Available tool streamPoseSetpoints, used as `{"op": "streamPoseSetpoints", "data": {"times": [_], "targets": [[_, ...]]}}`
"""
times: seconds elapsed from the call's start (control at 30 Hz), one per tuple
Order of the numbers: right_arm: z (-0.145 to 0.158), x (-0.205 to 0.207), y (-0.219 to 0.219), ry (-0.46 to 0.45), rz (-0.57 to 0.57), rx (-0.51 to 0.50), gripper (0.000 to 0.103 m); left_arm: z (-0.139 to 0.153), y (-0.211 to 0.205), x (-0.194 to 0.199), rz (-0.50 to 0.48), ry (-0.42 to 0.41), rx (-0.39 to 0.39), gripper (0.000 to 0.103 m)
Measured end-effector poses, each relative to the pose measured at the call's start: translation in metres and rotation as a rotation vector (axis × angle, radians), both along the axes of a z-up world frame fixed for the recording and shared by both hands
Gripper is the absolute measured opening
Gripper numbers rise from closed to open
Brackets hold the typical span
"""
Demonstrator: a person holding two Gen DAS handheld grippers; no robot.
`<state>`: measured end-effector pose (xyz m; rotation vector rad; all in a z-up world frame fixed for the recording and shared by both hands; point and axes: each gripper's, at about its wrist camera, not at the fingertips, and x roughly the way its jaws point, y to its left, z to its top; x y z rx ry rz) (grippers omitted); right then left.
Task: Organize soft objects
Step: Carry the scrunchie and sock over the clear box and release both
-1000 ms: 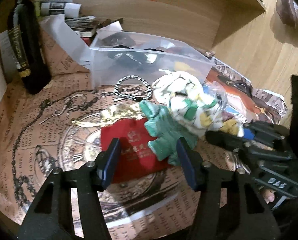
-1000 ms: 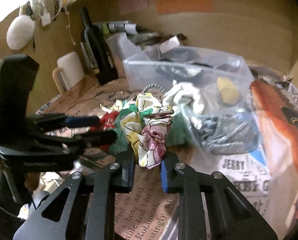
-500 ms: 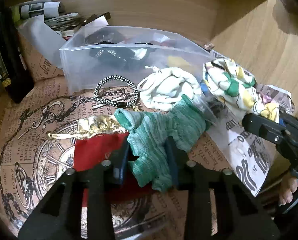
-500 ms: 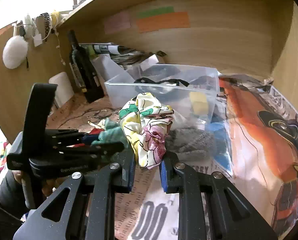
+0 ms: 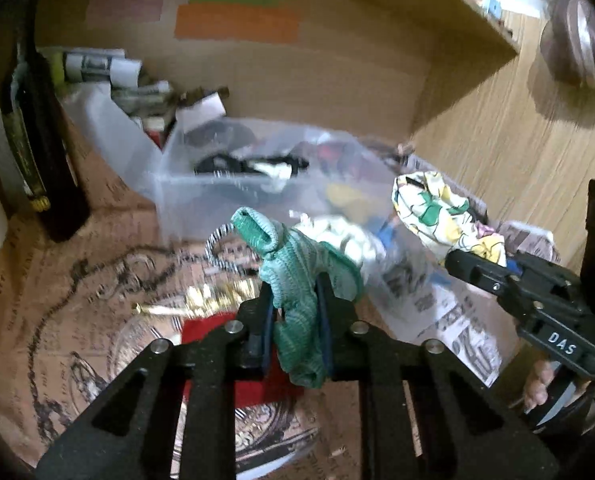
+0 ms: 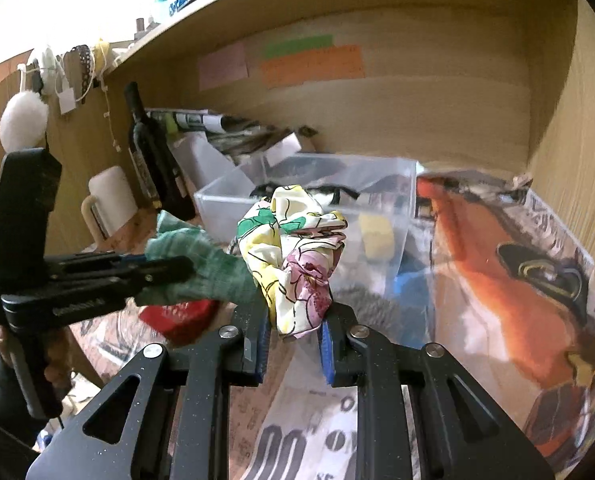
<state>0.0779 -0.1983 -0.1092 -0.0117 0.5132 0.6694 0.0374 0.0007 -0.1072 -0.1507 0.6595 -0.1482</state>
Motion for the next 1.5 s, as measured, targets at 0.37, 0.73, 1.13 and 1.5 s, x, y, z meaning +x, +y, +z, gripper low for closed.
{"op": "streamPoseSetpoints", "data": {"times": [0.37, 0.73, 1.13, 1.5], "targets": [[0.033, 0.023, 0.007, -0.106, -0.030, -0.008, 0.018, 0.051, 0.020, 0.020, 0.036, -0.129, -0.008, 0.018], [0.050, 0.066, 0.026, -0.140, -0.055, -0.054, 0.019, 0.061, 0.037, 0.070, 0.065, -0.127, 0.001, 0.018], [0.025, 0.124, 0.051, -0.028, -0.070, -0.170, 0.019, 0.031, 0.026, 0.139, 0.003, 0.007, 0.016, 0.018], [-0.001, 0.152, 0.059, 0.083, -0.061, -0.260, 0.019, -0.001, 0.012, 0.177, -0.061, 0.122, 0.040, 0.018]]}}
